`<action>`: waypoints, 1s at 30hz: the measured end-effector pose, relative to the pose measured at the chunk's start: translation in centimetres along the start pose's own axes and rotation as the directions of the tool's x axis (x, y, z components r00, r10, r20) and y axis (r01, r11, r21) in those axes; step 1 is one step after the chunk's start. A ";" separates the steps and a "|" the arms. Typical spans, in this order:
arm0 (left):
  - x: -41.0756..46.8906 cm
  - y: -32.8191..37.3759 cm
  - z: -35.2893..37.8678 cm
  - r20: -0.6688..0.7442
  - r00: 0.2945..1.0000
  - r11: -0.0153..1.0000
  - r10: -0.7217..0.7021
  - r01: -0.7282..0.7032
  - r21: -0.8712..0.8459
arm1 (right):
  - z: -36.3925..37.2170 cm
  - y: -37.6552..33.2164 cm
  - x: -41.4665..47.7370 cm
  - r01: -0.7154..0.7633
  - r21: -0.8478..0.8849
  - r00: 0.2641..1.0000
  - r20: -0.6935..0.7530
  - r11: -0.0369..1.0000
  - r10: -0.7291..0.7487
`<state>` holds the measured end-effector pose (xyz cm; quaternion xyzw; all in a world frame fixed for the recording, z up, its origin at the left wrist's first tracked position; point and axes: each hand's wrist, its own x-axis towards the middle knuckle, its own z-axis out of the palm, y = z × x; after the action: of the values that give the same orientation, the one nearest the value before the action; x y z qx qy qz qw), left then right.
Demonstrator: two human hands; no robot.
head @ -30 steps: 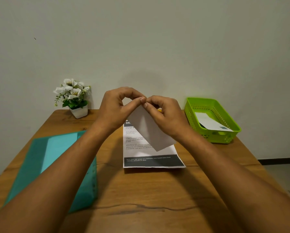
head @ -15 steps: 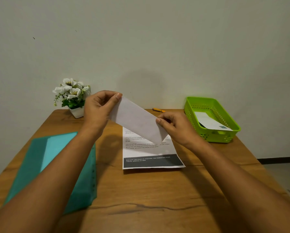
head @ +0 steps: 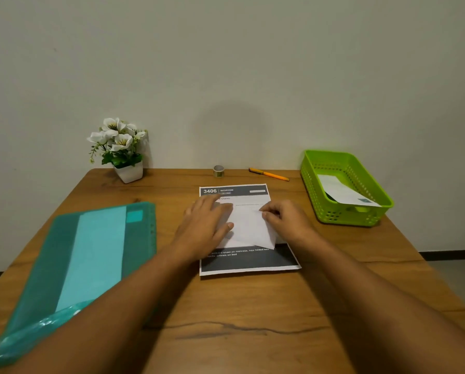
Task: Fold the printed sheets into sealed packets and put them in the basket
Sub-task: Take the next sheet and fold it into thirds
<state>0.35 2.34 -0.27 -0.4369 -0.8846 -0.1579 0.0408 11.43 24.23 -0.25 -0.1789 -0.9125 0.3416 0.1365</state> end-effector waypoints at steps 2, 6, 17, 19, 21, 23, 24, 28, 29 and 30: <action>0.1 -0.2 1.1 0.034 0.999 0.999 0.004 -0.002 -0.048 | 0.3 0.2 -0.1 -0.015 -0.082 1.000 0.004 0.997 0.016; -0.6 -1.0 3.0 0.101 0.995 0.999 0.015 -0.012 -0.030 | 0.5 0.9 -0.7 -0.017 -0.177 1.000 0.010 0.984 0.019; -1.2 -1.0 3.5 0.032 0.999 0.999 -0.014 0.013 0.035 | 1.5 1.4 -1.2 0.012 -0.442 0.994 -0.096 0.897 -0.060; -1.1 -0.9 3.5 0.029 0.999 0.998 -0.024 0.022 0.059 | 2.2 0.7 -1.3 0.058 -0.538 0.990 -0.079 0.841 -0.118; -1.1 -0.9 3.6 0.039 0.999 0.996 -0.038 0.035 0.078 | 3.4 -0.7 -1.5 0.110 -0.558 0.987 -0.040 0.822 -0.159; -1.1 -0.9 3.9 0.059 0.997 0.995 -0.042 0.037 0.089 | 5.1 -2.2 -1.8 0.166 -0.533 0.982 0.018 0.830 -0.185; -1.0 -0.9 3.9 0.067 0.997 0.995 -0.043 0.037 0.088 | 6.0 -2.8 -2.0 0.190 -0.508 0.980 0.044 0.840 -0.195; -1.0 -0.8 4.0 0.046 0.998 0.995 -0.032 0.027 0.098 | 8.2 -4.0 -2.5 0.173 -0.403 0.985 0.058 0.899 -0.164; -1.0 -0.8 4.0 0.040 0.999 0.995 -0.030 0.025 0.100 | 8.4 -4.0 -2.6 0.166 -0.391 0.986 0.051 0.905 -0.158; -1.0 -0.8 4.1 0.039 0.999 0.995 -0.029 0.025 0.101 | 8.5 -3.8 -2.7 0.165 -0.386 0.986 0.045 0.908 -0.160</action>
<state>0.63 2.44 -4.50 -0.4255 -0.8978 -0.1049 0.0430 9.78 15.56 -4.24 -0.1235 -0.9746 0.1426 0.1205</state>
